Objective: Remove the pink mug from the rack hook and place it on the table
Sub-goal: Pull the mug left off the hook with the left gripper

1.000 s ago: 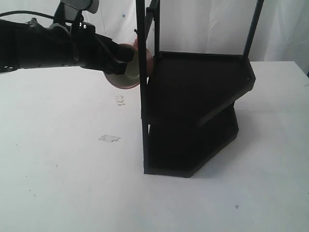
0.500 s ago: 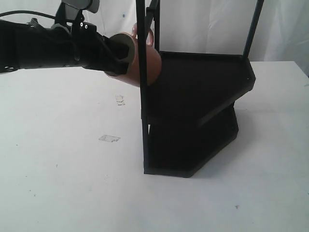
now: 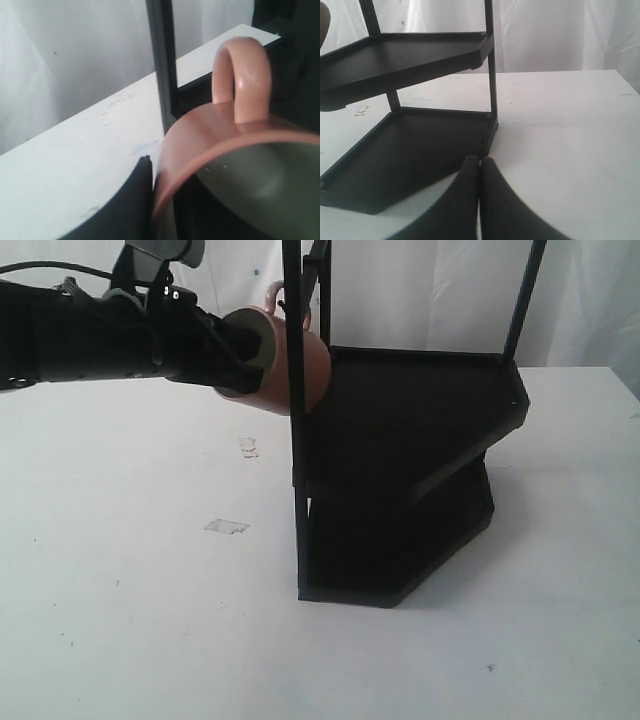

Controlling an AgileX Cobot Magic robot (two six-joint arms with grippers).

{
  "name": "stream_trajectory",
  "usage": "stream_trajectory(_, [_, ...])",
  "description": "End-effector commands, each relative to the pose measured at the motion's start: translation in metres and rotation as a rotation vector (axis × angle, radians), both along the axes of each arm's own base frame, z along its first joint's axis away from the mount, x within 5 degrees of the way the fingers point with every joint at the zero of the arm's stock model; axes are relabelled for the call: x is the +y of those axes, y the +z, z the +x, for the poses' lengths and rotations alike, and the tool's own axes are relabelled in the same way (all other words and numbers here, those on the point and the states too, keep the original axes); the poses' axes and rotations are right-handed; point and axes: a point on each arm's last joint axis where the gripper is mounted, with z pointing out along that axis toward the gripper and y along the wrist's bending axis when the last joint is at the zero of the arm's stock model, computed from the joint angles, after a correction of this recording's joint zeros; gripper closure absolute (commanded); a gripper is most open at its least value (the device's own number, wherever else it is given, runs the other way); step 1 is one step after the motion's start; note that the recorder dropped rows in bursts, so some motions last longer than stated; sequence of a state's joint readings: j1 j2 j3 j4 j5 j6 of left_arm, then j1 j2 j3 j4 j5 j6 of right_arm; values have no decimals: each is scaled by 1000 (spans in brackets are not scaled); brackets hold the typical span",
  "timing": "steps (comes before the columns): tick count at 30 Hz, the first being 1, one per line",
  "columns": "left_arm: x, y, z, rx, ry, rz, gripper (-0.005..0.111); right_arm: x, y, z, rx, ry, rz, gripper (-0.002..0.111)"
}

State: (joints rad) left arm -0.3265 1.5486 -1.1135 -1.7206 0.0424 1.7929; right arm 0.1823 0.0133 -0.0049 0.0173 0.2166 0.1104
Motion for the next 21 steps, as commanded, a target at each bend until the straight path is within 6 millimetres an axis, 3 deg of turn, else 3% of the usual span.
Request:
stream_trajectory(1, [6,16,-6,-43,58,7,107,0,-1,0,-1,-4,-12,108])
stream_trajectory(6, [17,25,-9,-73,144,56,107,0,-1,0,-3,-4,-12,108])
stream_trajectory(12, [45,22,-8,-83,375,309,107,0,-1,0,-3,-4,-12,108])
stream_trajectory(14, [53,15,-9,-82,400,460,107,0,-1,0,-1,-4,-12,108])
stream_trajectory(21, [68,-24,-23,52,479,578,107,0,-1,0,-3,-4,-12,108])
